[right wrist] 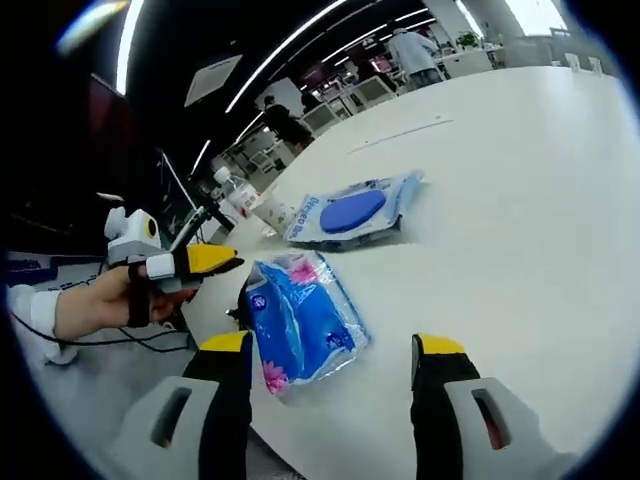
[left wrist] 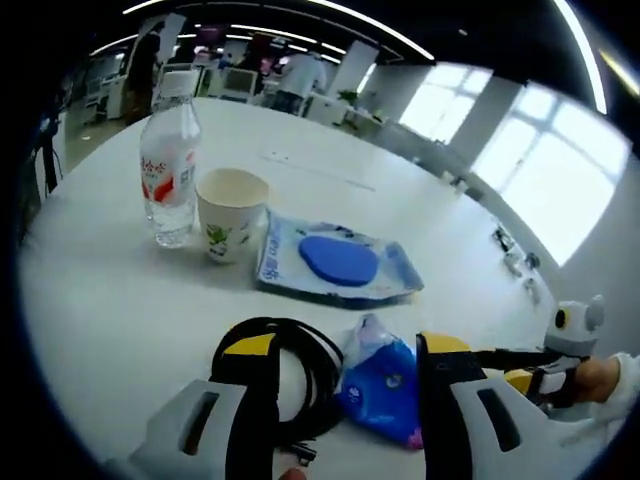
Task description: Arrange the tabletop items into an orderly group along one side of the table until the central work area is clear of visible clutter.
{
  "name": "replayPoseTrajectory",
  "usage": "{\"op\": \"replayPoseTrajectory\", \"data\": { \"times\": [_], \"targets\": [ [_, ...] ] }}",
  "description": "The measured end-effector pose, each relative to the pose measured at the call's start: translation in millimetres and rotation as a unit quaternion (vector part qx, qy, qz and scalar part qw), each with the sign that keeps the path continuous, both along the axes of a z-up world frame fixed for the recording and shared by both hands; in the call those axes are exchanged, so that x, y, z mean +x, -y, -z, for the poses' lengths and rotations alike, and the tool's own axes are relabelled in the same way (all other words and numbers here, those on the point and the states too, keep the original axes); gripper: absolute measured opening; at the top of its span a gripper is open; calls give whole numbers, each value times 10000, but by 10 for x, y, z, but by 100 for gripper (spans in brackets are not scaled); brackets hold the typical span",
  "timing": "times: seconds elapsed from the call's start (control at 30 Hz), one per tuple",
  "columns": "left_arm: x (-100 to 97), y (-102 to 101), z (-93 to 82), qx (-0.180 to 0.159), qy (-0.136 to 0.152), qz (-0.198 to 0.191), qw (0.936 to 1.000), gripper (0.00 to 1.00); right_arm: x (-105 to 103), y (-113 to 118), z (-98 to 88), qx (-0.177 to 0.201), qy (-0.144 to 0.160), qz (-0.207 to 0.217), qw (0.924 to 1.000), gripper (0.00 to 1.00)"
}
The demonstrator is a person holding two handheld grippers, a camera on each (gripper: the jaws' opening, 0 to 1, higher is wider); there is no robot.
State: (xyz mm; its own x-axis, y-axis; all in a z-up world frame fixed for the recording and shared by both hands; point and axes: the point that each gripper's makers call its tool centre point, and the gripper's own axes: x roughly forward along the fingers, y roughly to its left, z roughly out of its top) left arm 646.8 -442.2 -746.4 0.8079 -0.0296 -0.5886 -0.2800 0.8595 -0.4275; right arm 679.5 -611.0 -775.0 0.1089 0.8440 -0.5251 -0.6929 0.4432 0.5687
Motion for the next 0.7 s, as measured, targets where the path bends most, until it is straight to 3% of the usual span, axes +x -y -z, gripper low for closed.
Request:
{"op": "replayPoseTrajectory", "data": {
  "times": [0.2,0.27,0.7],
  "targets": [
    [9,153,64,372,-215,571,9974,47,-214,-3,102,-41,-298,-279,9992,58],
    [23,229,91,463,-271,814,9952,45,-371,5,110,-144,-387,-463,9981,57],
    [11,425,210,853,-613,1348,9853,41,-601,-141,106,-171,-281,-880,9956,48]
  ]
}}
